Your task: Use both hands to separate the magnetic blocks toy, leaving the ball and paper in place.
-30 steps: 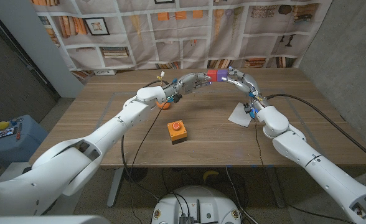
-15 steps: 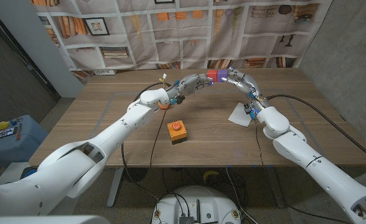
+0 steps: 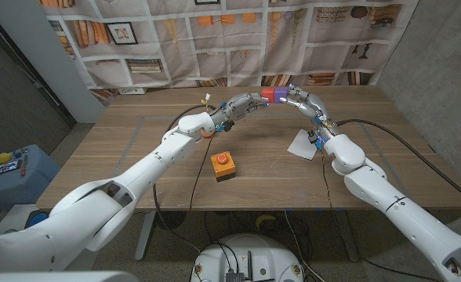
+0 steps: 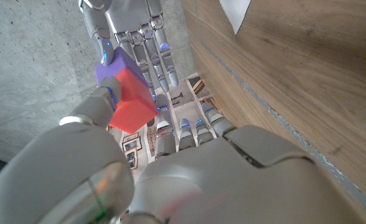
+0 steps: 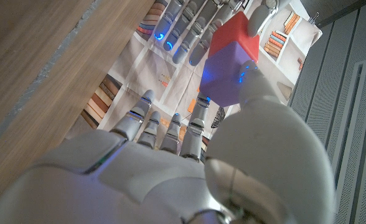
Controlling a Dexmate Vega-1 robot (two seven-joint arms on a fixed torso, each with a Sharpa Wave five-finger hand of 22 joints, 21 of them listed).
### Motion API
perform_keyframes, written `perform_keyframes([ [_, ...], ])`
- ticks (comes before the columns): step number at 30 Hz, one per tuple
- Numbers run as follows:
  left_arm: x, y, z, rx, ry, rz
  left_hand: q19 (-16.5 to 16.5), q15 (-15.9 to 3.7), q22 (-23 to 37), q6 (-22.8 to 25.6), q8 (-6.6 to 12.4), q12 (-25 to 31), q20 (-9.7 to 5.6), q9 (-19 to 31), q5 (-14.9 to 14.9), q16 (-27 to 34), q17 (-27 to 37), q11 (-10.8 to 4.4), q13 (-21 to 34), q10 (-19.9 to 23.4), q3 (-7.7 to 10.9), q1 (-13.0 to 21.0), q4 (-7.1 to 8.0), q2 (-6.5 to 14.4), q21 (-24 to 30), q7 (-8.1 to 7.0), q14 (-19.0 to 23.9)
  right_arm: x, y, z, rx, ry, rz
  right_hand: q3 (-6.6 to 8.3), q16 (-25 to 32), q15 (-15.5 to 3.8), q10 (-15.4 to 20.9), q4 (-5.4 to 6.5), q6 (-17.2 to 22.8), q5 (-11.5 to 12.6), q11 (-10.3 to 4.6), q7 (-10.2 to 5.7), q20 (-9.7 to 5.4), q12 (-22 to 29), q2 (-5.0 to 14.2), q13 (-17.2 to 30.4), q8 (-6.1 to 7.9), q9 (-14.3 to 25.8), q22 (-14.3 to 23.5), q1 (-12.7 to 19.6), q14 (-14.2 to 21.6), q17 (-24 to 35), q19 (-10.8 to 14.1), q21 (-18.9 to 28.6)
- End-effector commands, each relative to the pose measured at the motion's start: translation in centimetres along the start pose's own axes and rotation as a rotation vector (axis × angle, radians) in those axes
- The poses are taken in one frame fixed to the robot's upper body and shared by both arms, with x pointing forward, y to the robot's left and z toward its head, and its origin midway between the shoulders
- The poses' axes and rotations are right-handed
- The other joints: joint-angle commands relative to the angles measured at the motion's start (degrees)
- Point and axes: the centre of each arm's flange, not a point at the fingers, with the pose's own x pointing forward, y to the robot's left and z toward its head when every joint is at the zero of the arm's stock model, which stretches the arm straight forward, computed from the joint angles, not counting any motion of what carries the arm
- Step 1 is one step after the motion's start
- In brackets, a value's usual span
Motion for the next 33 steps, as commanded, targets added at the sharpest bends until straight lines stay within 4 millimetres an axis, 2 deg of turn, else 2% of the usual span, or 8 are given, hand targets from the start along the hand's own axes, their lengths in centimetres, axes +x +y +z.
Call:
perform_keyframes([
  [1,-0.05,-0.26,-0.06,0.004,0.001,0.032,1.2,-0.45,0.2,2.5,0.75,0.3,0.07,0.2,0.0,0.3,0.1,-0.57,0.0,1.5,-0.42,1.4,0.01,0.1,0.2,-0.33,1.0,0.01,0.05,-0.12,0.004,0.007,0.001,-0.2,0.1,-0.06,0.6,0.11,9.2,0.3,-0.01,-7.78,-0.02,-0.2,4.94,0.1,4.86,0.1,0.3,2.2,0.1,0.3,0.0,0.0],
  [20,0.54,-0.34,-0.23,0.022,0.011,0.039,2.2,-1.88,0.2,9.4,2.22,0.2,-0.06,0.2,-0.3,0.1,0.1,-1.98,0.0,3.8,-1.55,3.1,0.15,0.7,0.0,-1.78,2.8,0.18,0.15,-0.47,0.017,0.016,0.002,-0.51,0.1,-0.09,0.7,0.07,9.3,0.5,0.12,-7.66,-0.09,-0.3,5.1,0.1,4.76,-0.2,0.3,2.2,0.2,0.4,0.0,0.1],
  [33,0.72,-0.21,-0.29,0.025,0.02,0.036,2.3,-1.88,0.2,10.9,2.27,-0.1,-0.06,0.2,-0.3,-0.1,0.1,-3.03,0.0,4.1,-2.02,3.8,0.17,1.0,-0.1,-2.21,2.9,0.34,-0.06,-0.75,0.03,0.024,0.0,-0.72,0.1,-0.12,0.9,-0.01,9.5,0.6,0.09,-7.58,-0.02,-0.3,5.08,0.1,4.76,-0.3,0.3,2.3,0.2,0.4,0.1,0.1],
])
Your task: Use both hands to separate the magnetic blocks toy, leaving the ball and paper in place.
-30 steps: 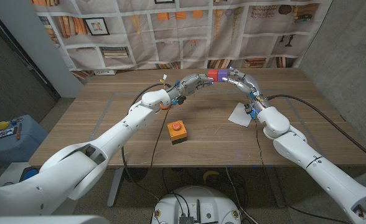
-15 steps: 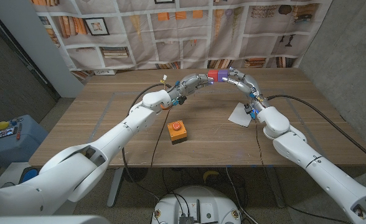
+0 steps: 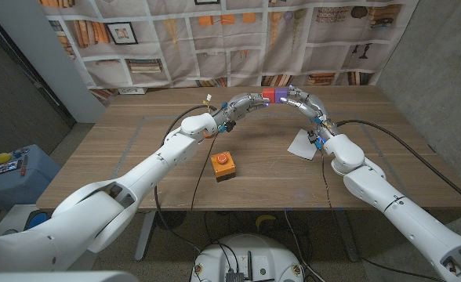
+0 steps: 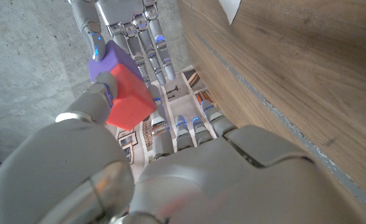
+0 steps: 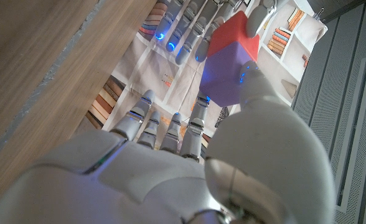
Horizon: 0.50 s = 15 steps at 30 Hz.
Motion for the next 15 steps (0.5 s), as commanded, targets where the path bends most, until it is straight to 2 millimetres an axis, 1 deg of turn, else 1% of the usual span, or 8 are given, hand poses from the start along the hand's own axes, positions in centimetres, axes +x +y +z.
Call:
perform_keyframes([
  [1,0.23,0.07,-0.03,0.004,0.008,-0.003,0.5,0.08,0.1,0.9,0.32,-0.1,-0.05,0.2,0.1,-0.1,0.1,-0.66,0.0,0.2,-0.43,0.9,0.01,0.1,-0.1,-0.12,0.4,0.11,-0.11,-0.32,0.014,0.008,-0.001,-0.26,0.1,-0.11,0.3,-0.03,9.0,0.4,-0.03,-8.1,-0.04,-0.3,5.08,0.1,4.76,0.3,0.3,2.3,0.2,0.1,0.1,0.0],
  [15,0.2,0.42,0.14,0.015,0.02,-0.007,0.3,0.14,0.1,2.1,0.34,-0.4,-0.06,0.2,0.0,-0.3,0.1,-0.73,0.0,0.3,-0.85,1.4,0.02,0.3,-0.3,-0.25,0.3,-0.03,-0.6,-0.54,0.017,0.014,-0.013,-0.45,0.1,-0.08,0.6,-0.04,9.5,0.4,0.05,-7.9,-0.01,-0.2,5.11,0.1,4.84,0.1,0.3,2.4,0.3,0.2,0.1,0.0],
])
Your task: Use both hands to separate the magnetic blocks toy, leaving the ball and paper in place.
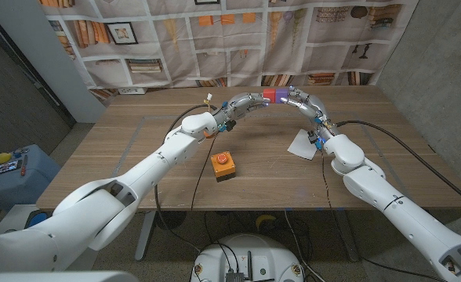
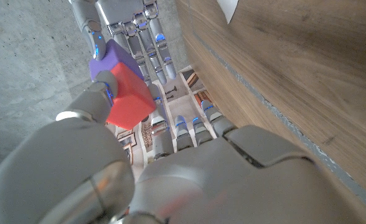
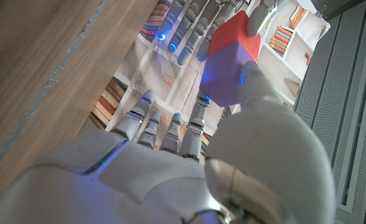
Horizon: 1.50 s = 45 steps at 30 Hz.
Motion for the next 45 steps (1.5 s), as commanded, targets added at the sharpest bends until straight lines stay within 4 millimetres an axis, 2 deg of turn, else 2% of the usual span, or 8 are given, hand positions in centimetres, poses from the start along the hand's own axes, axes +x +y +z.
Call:
perform_keyframes([
  [1,-0.1,0.3,0.1,0.009,0.012,-0.004,0.3,0.15,0.1,1.3,0.33,0.0,-0.07,0.2,0.0,0.0,0.1,-0.39,0.0,0.4,-0.41,0.6,0.02,0.2,-0.3,-0.65,0.3,-0.1,-0.5,-0.1,0.003,0.004,-0.012,-0.3,0.1,-0.11,0.6,0.12,9.3,0.2,0.03,-8.1,0.0,-0.2,5.12,0.1,4.86,0.1,0.3,2.4,0.3,0.2,0.1,0.0],
  [27,-1.3,1.0,0.6,0.035,0.022,0.017,0.2,-0.06,0.1,3.3,0.35,-0.4,-0.08,0.3,0.0,-0.1,0.1,-0.87,-0.1,0.6,-1.2,1.5,0.04,0.6,-0.4,-0.9,0.3,-0.7,-0.8,0.0,-0.012,0.011,-0.023,-0.57,0.0,-0.02,0.7,0.05,9.7,0.3,0.02,-7.94,0.1,-0.3,5.1,0.1,4.83,-0.2,0.3,2.5,0.2,0.2,0.1,0.0],
  [45,-4.1,1.7,2.3,0.159,0.089,0.069,-0.1,-0.29,0.1,4.2,0.15,-0.5,-0.11,0.4,0.0,-0.2,0.1,-0.87,-0.1,0.9,-1.74,2.2,0.06,0.9,-0.5,-1.2,0.2,-1.3,-1.8,0.3,-0.088,0.045,-0.024,-0.72,-0.1,0.11,0.8,0.02,9.7,0.4,0.0,-7.94,0.11,-0.3,5.18,0.1,4.73,-0.3,0.3,2.8,0.1,0.2,0.0,0.0],
])
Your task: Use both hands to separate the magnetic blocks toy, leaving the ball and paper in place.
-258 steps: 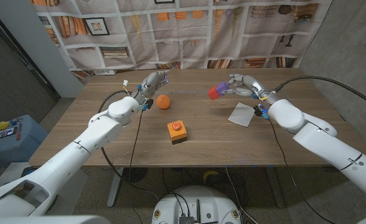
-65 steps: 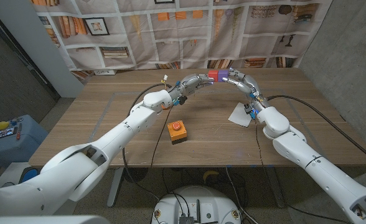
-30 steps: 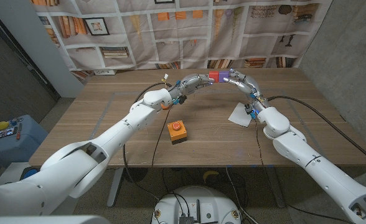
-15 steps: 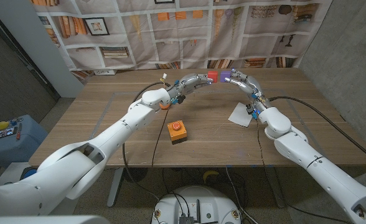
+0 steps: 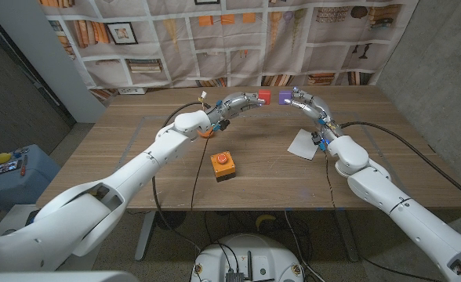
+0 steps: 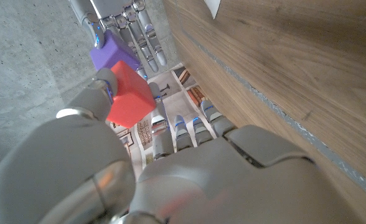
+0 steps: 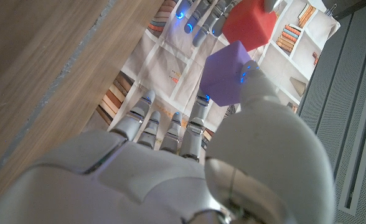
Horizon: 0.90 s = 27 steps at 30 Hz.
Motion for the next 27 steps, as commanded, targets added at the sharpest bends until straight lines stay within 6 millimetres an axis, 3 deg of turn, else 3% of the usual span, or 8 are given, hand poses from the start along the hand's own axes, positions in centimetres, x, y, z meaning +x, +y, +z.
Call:
perform_keyframes([
  [1,-2.0,0.6,1.1,0.088,0.048,0.039,-0.1,-0.26,0.1,2.6,0.29,-0.2,-0.06,0.1,0.2,-0.2,0.0,-0.26,-0.1,0.3,-0.29,0.4,0.15,0.5,-0.2,-1.9,0.2,-0.3,-0.7,0.2,-0.061,0.025,0.004,-0.18,-0.1,0.11,0.5,0.09,9.1,0.4,-0.3,-8.49,0.13,0.0,5.19,0.1,4.72,0.2,0.3,2.8,0.1,0.3,0.0,0.0],
  [16,-4.8,1.8,2.6,0.243,0.149,0.084,-0.3,-0.24,0.1,3.4,0.18,-0.2,-0.24,0.2,0.2,-0.2,0.0,-0.38,-0.1,0.7,-0.65,1.0,0.18,0.9,-0.2,-2.05,0.2,0.2,-1.1,0.9,-0.2,0.077,0.062,-0.32,0.0,0.04,0.7,0.11,9.2,0.5,-0.23,-8.53,0.03,0.0,5.21,0.1,4.69,0.2,0.3,2.8,0.2,0.3,0.1,0.1],
  [27,-5.8,2.4,3.4,0.346,0.215,0.094,-0.3,-0.36,0.1,3.7,-0.01,-0.2,-0.36,0.2,0.2,-0.1,0.0,-0.52,-0.1,0.9,-0.92,1.4,0.17,1.2,-0.2,-2.1,0.5,1.1,-1.7,1.3,-0.317,0.123,0.111,-0.42,0.0,0.12,0.8,0.11,9.2,0.5,-0.17,-8.41,-0.01,0.0,5.25,0.1,4.66,0.1,0.3,2.9,0.4,0.3,0.2,0.1],
])
